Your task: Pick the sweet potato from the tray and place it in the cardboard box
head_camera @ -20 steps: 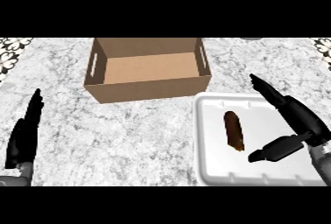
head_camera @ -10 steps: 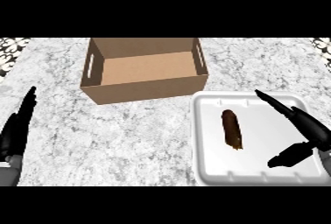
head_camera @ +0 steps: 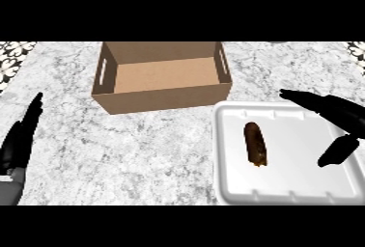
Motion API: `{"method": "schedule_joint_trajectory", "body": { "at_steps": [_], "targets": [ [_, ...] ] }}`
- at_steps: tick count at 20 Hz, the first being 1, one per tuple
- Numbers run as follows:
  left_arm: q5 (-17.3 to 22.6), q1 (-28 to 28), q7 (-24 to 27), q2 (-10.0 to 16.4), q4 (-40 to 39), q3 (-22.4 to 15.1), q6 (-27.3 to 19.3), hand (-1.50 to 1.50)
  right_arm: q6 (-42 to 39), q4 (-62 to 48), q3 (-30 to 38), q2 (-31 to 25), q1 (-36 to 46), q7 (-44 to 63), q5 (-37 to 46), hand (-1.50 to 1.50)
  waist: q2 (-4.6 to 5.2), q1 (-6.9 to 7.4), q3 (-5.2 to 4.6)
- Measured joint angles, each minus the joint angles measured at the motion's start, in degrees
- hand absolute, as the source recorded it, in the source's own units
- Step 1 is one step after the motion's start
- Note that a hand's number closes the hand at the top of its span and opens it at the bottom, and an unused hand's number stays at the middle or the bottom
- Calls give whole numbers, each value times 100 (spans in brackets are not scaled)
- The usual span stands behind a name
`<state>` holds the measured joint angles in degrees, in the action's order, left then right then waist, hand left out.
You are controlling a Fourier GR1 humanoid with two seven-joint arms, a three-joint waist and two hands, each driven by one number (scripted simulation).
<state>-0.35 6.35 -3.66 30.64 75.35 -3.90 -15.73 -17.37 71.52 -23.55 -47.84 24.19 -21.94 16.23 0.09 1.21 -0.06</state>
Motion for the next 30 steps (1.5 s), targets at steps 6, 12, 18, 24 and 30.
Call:
{"method": "schedule_joint_trajectory", "body": {
  "at_steps": [6,12,18,24,30],
  "targets": [
    [29,-74,203,-11,-116,113,117,0,-920,195,-648,113,671,963,717,-150,-1,0,-3],
    [-137,-10,112,-128,-111,114,70,0,-1880,-34,-972,707,1266,1743,1147,-150,-1,-28,2],
    [-196,21,123,-172,-211,319,217,0,-2018,-436,-1047,1304,1347,1968,1834,-150,-2,-63,4],
    [-381,-36,80,-341,-96,440,289,0,-2135,-591,-810,1632,1250,1831,2409,-150,-7,-83,5],
    [-597,-50,7,-506,13,539,329,0,-2217,-644,-544,1908,1080,1617,2815,-150,-8,-95,8]
  ]
}}
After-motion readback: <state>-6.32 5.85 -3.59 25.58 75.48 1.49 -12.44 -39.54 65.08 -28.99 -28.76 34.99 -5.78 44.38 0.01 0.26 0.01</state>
